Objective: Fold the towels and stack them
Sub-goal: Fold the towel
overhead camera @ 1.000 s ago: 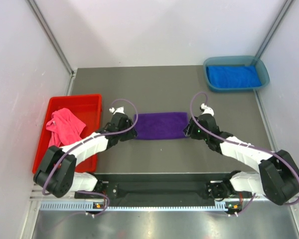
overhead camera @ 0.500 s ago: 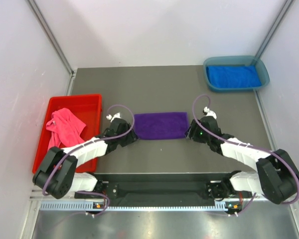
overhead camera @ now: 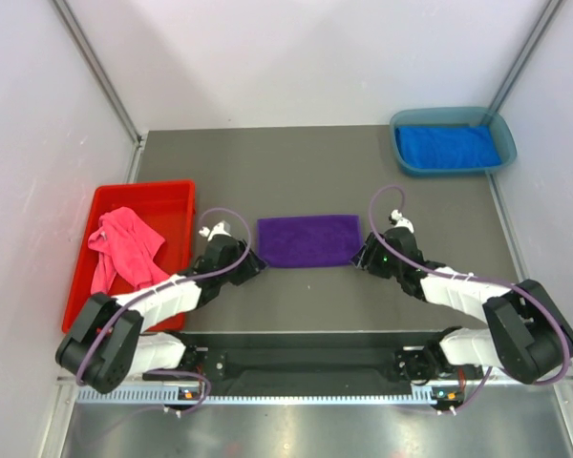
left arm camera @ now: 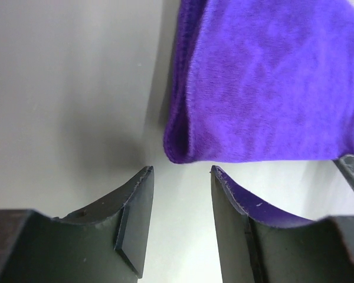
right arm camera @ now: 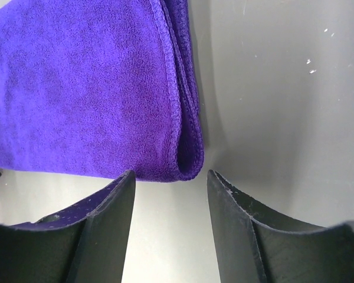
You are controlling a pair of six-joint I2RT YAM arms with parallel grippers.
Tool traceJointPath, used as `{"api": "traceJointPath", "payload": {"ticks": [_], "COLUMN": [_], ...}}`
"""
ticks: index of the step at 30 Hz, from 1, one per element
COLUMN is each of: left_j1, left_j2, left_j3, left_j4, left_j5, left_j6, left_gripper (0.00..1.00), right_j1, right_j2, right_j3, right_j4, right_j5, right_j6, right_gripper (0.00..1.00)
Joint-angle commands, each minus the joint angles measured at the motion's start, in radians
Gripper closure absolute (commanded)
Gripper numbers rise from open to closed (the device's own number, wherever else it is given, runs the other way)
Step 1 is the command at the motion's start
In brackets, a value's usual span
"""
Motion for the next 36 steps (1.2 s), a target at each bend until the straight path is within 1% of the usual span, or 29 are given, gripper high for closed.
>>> {"api": "traceJointPath", "payload": {"ticks": [1, 7, 13, 18, 20, 21, 25, 26, 27, 28, 33, 35, 36], "left_j1": [0.001, -0.001, -0.001, -0.001, -0.001, -0.001, -0.001, -0.001, -0.001, -0.001, -0.001, -0.001, -0.001], "left_j2": [-0.058, -0.071, -0.003, 0.026, 0.035, 0.038, 0.035, 0.028, 0.021, 0.011, -0.046, -0.074, -0.083], "left_j3": [-0.004, -0.012, 0.003, -0.003, -0.003, -0.004, -0.004, -0.007, -0.009, -0.007, -0.012, -0.012, -0.013], "left_j4": [0.027, 0.053, 0.079, 0.098, 0.099, 0.102, 0.106, 0.112, 0.116, 0.119, 0.104, 0.08, 0.06], "left_j5": [0.021, 0.011, 0.007, -0.001, -0.001, -0.001, -0.001, -0.002, -0.001, -0.001, 0.024, 0.004, -0.039], "left_j6": [-0.002, 0.006, -0.011, -0.026, -0.026, -0.028, -0.031, -0.031, -0.028, -0.02, -0.002, -0.005, -0.006], "left_gripper": [0.52, 0.48, 0.47, 0.53, 0.57, 0.62, 0.71, 0.71, 0.7, 0.65, 0.53, 0.48, 0.47], "right_j1": [-0.015, -0.015, -0.028, -0.035, -0.04, -0.043, -0.052, -0.054, -0.055, -0.057, -0.057, -0.057, -0.058], "right_j2": [-0.004, -0.01, -0.006, -0.006, -0.004, -0.006, -0.009, -0.012, -0.01, -0.013, -0.036, -0.041, -0.04], "right_j3": [-0.008, -0.007, -0.017, -0.025, -0.028, -0.028, -0.034, -0.034, -0.033, -0.031, -0.037, -0.039, -0.04], "right_j4": [0.038, 0.037, 0.05, 0.061, 0.064, 0.064, 0.069, 0.072, 0.072, 0.069, 0.063, 0.063, 0.064], "right_j5": [-0.003, -0.003, -0.003, -0.003, -0.003, -0.003, -0.003, -0.003, -0.034, -0.037, -0.037, -0.037, -0.038], "right_j6": [0.014, 0.023, 0.026, 0.025, 0.026, 0.026, 0.025, 0.026, 0.025, 0.023, 0.02, 0.02, 0.022], "right_gripper": [0.48, 0.49, 0.49, 0.49, 0.49, 0.49, 0.5, 0.5, 0.5, 0.5, 0.5, 0.5, 0.5]}}
